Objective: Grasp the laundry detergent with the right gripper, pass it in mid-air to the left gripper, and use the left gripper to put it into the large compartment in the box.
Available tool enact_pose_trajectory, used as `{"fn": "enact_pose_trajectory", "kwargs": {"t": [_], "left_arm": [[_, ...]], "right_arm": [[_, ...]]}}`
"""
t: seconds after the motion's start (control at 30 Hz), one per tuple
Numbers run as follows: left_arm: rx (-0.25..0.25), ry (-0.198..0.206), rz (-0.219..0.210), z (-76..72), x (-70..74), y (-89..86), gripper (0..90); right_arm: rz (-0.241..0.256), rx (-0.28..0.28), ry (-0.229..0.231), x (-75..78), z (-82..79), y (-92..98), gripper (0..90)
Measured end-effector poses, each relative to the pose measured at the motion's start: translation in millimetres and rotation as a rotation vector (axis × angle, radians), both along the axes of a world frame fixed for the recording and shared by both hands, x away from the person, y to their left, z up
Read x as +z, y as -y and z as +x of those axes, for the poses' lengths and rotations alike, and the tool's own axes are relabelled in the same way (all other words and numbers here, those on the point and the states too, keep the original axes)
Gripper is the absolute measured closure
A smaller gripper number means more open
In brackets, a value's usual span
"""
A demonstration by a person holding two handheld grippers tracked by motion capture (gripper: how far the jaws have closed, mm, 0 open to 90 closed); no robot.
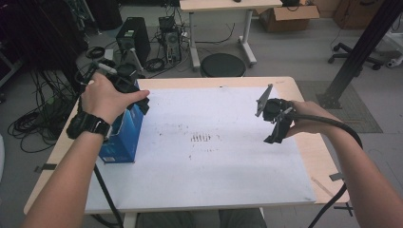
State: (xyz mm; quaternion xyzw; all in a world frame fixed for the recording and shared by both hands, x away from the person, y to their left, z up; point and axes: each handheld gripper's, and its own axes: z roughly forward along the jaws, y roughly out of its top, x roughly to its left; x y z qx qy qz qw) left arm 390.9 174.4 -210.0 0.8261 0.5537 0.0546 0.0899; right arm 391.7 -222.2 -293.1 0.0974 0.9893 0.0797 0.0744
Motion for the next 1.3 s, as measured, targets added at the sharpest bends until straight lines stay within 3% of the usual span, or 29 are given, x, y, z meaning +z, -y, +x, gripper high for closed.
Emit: {"fn": "enact_pose_trajectory", "kwargs": {"t": [0.23, 0.67, 0.77, 1.3], "left_arm": [[-0.076, -0.013, -0.004, 2.7, -14.1, 27.9, 13.8], [-0.157, -0.057, -0.060, 4.1, -37.0, 56.8, 5.0], [-0.181, -0.069, -0.054, 4.4, -40.3, 62.9, 5.1], [-0.211, -0.084, -0.063, 2.3, -41.7, 74.5, 5.0]], "right_arm": [[0.007, -0.001, -0.005, -0.7, 1.6, -2.1, 8.2], [0.011, 0.005, -0.020, -3.7, 4.1, -2.1, 7.5], [0.011, 0.003, -0.022, -3.8, 3.7, -1.3, 7.3], [0.008, 0.001, -0.022, -3.3, 1.3, 0.6, 7.2]]}}
